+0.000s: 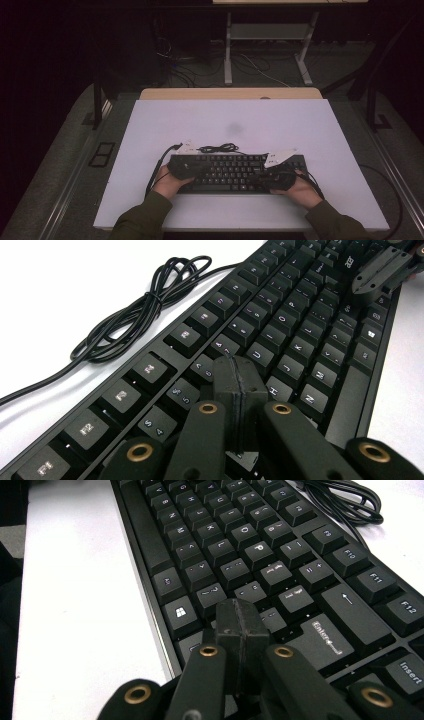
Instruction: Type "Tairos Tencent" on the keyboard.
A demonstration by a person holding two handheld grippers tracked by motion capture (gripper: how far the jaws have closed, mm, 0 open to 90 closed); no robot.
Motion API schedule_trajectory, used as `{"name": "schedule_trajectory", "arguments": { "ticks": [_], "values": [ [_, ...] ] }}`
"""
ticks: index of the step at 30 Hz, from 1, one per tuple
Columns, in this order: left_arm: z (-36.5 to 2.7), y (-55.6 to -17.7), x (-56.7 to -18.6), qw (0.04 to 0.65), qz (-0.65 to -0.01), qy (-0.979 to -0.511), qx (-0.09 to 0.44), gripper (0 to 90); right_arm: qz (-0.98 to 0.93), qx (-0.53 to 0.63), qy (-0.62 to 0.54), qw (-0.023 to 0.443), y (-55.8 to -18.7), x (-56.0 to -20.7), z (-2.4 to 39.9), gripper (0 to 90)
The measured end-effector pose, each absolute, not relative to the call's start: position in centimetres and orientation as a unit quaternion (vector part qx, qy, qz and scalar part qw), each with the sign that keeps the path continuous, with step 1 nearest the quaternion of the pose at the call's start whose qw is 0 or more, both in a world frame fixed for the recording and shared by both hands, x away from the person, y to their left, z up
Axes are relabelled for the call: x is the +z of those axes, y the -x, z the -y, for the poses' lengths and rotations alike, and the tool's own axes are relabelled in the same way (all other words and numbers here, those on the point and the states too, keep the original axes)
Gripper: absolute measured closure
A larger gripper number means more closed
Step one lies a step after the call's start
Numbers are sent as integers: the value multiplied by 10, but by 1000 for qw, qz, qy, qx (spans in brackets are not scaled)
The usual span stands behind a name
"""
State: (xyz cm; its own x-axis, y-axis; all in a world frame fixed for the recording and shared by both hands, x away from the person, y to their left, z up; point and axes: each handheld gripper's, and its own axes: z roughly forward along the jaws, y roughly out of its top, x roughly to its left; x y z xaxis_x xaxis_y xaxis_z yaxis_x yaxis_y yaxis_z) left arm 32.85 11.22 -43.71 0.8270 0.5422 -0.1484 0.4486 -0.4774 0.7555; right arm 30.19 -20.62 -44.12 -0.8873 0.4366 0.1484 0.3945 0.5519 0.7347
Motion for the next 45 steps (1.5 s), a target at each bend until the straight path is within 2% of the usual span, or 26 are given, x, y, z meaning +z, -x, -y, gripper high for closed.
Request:
{"name": "schedule_trajectory", "arguments": {
  "ticks": [7, 16, 20, 22, 26, 29, 32, 40, 45],
  "values": [
    [-112, -329, -438, 416, -288, -861, 56, 892, -881, 410, -236, 26, -302, -441, 206, 896],
    [-117, -327, -431, 442, -291, -847, 57, 889, -880, 410, -236, 26, -302, -441, 206, 896],
    [-118, -326, -429, 448, -294, -842, 60, 767, -881, 409, -235, 28, -301, -441, 206, 896],
    [-119, -326, -429, 451, -294, -841, 62, 654, -881, 409, -235, 28, -301, -441, 206, 896],
    [-118, -326, -429, 451, -300, -837, 73, 363, -881, 410, -235, 28, -301, -441, 206, 896],
    [-116, -326, -431, 450, -306, -836, 74, 230, -881, 410, -235, 28, -301, -441, 206, 896],
    [-117, -326, -431, 451, -305, -835, 75, 197, -881, 410, -235, 28, -302, -441, 206, 896],
    [-116, -325, -430, 452, -306, -834, 78, 196, -871, 428, -241, 27, -302, -438, 209, 893],
    [-117, -324, -430, 453, -305, -834, 79, 196, -858, 445, -254, 25, -304, -435, 213, 780]
  ]
}}
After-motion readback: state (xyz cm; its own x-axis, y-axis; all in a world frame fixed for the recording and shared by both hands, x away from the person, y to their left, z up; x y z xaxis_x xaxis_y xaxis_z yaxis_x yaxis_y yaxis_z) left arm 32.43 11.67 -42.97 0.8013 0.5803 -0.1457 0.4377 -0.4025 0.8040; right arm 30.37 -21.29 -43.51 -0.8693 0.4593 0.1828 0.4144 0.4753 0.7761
